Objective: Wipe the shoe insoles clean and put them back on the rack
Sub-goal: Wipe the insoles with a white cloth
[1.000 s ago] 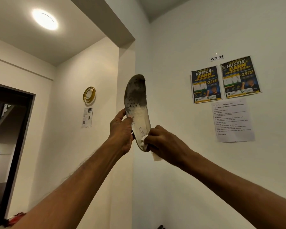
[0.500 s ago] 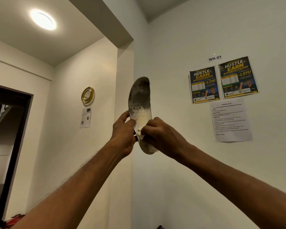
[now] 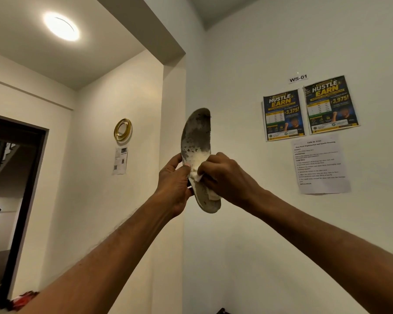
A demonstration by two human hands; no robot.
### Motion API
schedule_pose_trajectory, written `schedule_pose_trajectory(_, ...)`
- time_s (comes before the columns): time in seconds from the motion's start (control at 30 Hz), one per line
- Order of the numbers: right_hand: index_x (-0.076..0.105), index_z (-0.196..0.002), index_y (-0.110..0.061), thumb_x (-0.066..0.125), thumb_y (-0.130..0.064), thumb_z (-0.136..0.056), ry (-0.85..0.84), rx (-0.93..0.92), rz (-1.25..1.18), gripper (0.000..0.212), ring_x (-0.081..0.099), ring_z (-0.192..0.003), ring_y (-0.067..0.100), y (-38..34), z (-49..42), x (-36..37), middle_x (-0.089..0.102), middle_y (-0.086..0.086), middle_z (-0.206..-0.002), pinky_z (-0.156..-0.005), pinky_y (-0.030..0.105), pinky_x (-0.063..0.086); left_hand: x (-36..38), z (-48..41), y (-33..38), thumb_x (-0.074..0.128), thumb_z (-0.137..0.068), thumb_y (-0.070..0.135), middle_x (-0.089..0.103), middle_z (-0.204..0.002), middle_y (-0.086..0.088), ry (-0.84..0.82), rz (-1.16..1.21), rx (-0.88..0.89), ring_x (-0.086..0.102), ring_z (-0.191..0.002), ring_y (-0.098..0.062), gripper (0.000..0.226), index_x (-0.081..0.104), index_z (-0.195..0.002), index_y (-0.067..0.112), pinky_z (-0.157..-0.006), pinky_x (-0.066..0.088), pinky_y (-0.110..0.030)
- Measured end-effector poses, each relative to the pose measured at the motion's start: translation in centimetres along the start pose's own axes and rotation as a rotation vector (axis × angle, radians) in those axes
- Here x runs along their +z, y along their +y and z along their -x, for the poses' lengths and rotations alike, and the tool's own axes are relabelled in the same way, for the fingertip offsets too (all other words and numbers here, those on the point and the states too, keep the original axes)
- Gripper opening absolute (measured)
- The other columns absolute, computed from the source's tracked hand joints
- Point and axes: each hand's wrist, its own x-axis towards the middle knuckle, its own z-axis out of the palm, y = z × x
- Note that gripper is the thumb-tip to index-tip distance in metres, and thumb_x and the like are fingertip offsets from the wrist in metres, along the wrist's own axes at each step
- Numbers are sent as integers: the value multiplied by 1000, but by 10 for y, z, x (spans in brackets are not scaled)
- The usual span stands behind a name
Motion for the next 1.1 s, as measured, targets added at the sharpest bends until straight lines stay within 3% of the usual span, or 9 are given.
schedule_pose_trajectory(0.17,72,-97,-7,71,-10,-88,136,125,-28,9,62,-84,25,8,-8,-5,68,12,-95,-66,32,56,1,1,-4,56,-103,10,74,-108,-7,-16,33,-31,71,-100,-32,36,61,-136,25,-80,62,-51)
schedule_pose_trajectory(0.3,71,-96,-6,69,-13,-90,35,9,25,10,60,-84,25,0,-7,-4,67,14,-96,-65,33,57,3,1,-3,55,-103,10,73,-114,-8,-31,14,-20,70,-102,-33,41,58,-141,23,-81,62,-50)
schedule_pose_trajectory(0.4,72,-96,-5,72,-11,-87,163,139,-6,10,62,-83,27,9,-11,-8,68,13,-94,-66,34,57,5,2,-4,55,-103,12,74,-113,-9,-37,36,-36,71,-103,-33,39,59,-140,24,-82,62,-51)
schedule_pose_trajectory(0.53,71,-97,-7,70,-15,-90,55,68,11,10,62,-88,26,5,-10,-5,68,12,-98,-67,32,57,6,2,-4,54,-103,12,73,-110,-8,-47,24,-29,70,-102,-32,35,60,-136,25,-85,60,-53)
schedule_pose_trajectory(0.67,73,-94,-5,73,-11,-87,206,193,-32,9,62,-82,25,11,-14,-12,69,12,-93,-66,31,55,6,2,-6,54,-104,11,76,-104,-6,-55,36,-41,70,-101,-31,34,62,-132,27,-85,60,-54)
schedule_pose_trajectory(0.8,72,-96,-7,71,-13,-89,81,52,-4,10,62,-86,24,4,-16,-9,69,13,-97,-70,35,58,4,1,-5,53,-104,13,74,-112,-7,-70,13,-27,69,-104,-31,32,63,-131,26,-92,58,-56)
schedule_pose_trajectory(0.9,74,-93,-8,76,-11,-85,272,212,-32,9,63,-80,22,17,-22,-14,70,11,-91,-68,39,59,4,1,-5,53,-104,11,76,-105,-8,-83,35,-54,69,-101,-30,32,65,-130,26,-94,56,-58)
schedule_pose_trajectory(1.03,74,-95,-8,74,-12,-87,120,103,14,10,62,-84,23,13,-22,-15,71,12,-96,-68,29,55,1,2,-7,54,-104,12,74,-117,-12,-106,13,-55,68,-108,-34,36,62,-136,25,-98,53,-61)
schedule_pose_trajectory(1.1,75,-94,-8,75,-13,-86,163,128,2,10,63,-81,21,16,-24,-18,72,12,-93,-66,22,50,-1,3,-9,53,-104,11,74,-117,-12,-117,9,-65,67,-109,-33,35,62,-136,25,-99,53,-62)
